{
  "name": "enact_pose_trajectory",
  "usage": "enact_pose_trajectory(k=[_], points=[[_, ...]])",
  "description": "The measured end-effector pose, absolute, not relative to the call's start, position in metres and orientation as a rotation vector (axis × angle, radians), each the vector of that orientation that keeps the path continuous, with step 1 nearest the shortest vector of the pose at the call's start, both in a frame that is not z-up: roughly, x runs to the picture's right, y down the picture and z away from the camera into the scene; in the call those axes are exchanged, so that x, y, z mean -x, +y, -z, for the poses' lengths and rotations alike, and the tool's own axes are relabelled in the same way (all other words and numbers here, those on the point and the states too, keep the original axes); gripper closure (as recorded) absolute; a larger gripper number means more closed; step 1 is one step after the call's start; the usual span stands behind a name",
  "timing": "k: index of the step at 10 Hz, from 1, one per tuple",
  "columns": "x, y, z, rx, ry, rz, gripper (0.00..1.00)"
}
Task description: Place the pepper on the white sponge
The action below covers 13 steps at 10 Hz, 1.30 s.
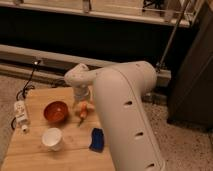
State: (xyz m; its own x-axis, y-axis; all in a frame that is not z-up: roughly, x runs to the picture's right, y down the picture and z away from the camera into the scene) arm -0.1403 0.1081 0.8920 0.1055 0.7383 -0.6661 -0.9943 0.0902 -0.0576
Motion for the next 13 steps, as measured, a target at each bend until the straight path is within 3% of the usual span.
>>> enact_pose_trajectory(k=[7,8,13], points=[[0.131,0.136,-0.89,0.605,0.641,-1.363,0.95],[0.116,0.135,-0.882,0.589,0.651,-1.375,1.0],[0.052,0.165,-0.797,0.536,0.619,-1.426,1.0]])
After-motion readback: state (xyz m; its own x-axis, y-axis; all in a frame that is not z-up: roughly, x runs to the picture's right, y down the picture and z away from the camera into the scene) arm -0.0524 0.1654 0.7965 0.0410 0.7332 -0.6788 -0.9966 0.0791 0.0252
